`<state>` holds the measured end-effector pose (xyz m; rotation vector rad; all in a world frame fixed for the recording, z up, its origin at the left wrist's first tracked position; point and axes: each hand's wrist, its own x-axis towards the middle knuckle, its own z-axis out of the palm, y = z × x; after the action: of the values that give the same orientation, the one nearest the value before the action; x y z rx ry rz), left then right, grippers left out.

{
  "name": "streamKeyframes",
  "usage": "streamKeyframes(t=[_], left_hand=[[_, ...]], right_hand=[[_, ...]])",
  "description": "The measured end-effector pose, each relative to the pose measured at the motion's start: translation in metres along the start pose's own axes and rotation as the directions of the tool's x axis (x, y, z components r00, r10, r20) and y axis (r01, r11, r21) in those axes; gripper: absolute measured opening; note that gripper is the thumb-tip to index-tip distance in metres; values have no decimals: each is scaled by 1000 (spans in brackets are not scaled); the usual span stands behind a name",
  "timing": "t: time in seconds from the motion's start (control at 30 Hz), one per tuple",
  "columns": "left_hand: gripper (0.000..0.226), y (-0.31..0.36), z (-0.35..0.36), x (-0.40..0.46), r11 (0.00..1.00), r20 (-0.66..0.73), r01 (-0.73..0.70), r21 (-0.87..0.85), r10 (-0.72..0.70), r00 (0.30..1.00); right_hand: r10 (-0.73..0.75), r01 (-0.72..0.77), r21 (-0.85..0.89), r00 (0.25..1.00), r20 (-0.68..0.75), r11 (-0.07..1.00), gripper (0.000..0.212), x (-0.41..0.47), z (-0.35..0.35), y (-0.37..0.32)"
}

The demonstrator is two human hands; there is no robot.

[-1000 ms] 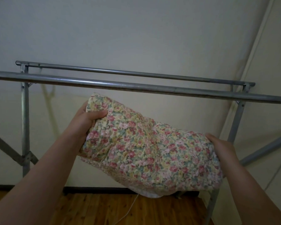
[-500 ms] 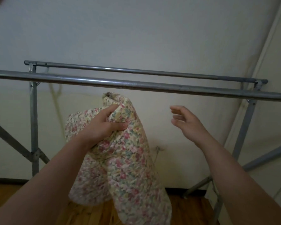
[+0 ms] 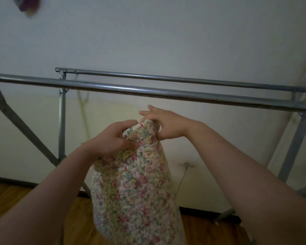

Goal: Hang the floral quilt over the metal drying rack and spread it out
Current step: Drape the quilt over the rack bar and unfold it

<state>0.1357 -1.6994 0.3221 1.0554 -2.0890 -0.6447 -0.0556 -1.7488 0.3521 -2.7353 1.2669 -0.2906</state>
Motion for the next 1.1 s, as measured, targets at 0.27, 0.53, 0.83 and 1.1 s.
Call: streamKeyframes(t=[0.27, 0.53, 0.83, 1.1], left_hand=[[22, 0, -1, -4, 998, -134, -57, 20, 59, 989], [20, 4, -3, 0, 998, -250, -45, -37, 34, 968], [21, 6, -11, -3, 997, -330, -17, -72, -8, 944], [39, 9, -19, -2, 984, -421, 31, -177, -104, 901]], right_hand=[[95, -99, -34, 992, -88, 995, 34, -16, -8, 15], [390, -393, -146, 919, -52, 908, 15, -59, -23, 60], [451, -528, -52, 769, -453, 847, 22, -107, -29, 80], [193, -649, -228, 511, -837, 726, 21, -106, -68, 38]])
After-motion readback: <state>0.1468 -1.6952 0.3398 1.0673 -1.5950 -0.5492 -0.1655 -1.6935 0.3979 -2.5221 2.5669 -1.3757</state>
